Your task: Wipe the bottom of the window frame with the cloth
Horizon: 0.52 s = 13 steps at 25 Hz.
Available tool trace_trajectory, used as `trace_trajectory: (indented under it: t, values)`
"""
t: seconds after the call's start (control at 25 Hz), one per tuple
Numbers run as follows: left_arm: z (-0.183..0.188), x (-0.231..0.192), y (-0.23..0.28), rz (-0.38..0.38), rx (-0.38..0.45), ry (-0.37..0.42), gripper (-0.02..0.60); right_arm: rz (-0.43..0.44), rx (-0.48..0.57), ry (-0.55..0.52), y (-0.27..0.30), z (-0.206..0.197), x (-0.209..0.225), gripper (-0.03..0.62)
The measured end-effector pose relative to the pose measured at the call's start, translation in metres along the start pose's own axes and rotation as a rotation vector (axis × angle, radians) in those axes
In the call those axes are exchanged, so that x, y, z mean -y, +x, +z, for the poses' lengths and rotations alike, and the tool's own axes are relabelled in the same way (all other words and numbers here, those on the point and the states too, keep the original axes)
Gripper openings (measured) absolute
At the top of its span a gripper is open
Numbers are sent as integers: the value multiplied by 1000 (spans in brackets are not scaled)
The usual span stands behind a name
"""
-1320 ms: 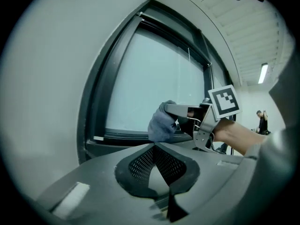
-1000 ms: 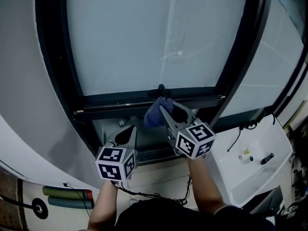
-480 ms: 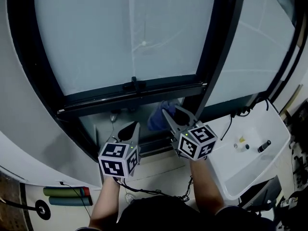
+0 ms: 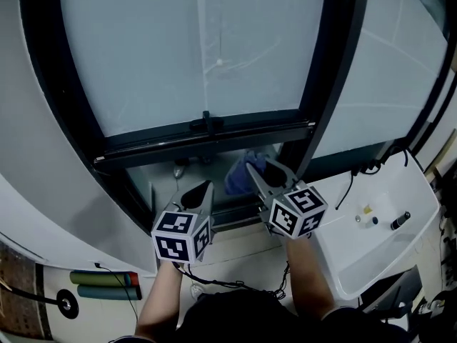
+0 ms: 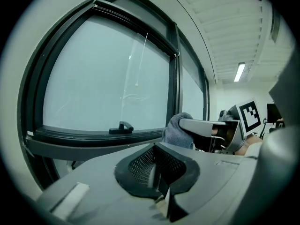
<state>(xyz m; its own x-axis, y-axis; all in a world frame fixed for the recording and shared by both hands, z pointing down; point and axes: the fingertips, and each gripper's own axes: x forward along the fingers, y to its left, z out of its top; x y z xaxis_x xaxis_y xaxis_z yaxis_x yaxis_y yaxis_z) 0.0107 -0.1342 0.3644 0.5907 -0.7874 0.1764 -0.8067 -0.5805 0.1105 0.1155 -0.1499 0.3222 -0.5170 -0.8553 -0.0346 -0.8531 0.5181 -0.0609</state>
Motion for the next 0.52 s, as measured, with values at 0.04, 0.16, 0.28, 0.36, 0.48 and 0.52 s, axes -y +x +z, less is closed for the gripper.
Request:
trace_trajectory:
  t: [0.04,0.16,0.28,0.36,0.48,0.52]
  values:
    - [0,0,0,1,1,1,6,2,0,0,0,0,0,118]
    - [1,2,1,-2,2,4,6,4,-1,0,-2,0,1,118]
    - [2,5,2,-7,3,7,6,6,1,2,-3,0,2,118]
    - [2,7,3,-9,4,9,6,8,3,2,-5,1,2,118]
    - [2,12,2,-12,6,12,6,11,4,-1,-8,1,1,118]
    - [2,13,2,-13,6,13,6,12,5,-2,-9,1,1,118]
